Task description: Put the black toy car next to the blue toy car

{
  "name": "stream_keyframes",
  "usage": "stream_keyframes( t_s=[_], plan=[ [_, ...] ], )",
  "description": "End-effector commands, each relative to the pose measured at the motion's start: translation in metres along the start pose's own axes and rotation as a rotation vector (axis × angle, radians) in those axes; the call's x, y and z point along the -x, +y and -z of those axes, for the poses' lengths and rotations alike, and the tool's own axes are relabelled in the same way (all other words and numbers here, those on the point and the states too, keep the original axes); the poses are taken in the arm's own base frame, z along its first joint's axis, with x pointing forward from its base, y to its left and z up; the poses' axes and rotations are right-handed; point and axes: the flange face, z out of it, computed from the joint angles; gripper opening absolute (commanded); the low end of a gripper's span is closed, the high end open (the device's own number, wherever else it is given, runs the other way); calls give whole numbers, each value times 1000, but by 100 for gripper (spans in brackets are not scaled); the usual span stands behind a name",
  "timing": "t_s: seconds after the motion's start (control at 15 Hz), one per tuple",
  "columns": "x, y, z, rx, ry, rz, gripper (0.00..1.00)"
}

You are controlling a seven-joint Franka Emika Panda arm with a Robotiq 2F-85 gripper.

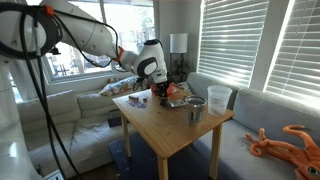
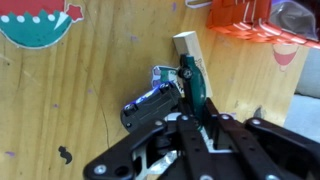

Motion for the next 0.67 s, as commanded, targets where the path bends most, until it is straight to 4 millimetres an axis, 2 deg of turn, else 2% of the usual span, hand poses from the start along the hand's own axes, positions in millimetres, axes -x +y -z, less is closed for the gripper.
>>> stream_keyframes(
  t_s=[0.0,0.2,0.33,0.4,0.47,0.53,0.6],
  plan=[
    [2,-2,8,-17,-15,20,44],
    [4,-2,15,-41,-6,40,63],
    [18,1,26,-67,-8,133,76],
    [32,4,32,-58,-21,216,84],
    [12,-5,15,-45,-8,123,90],
    [17,-6,18,-50,-12,139,73],
    [17,-6,18,-51,-13,139,79]
  ],
)
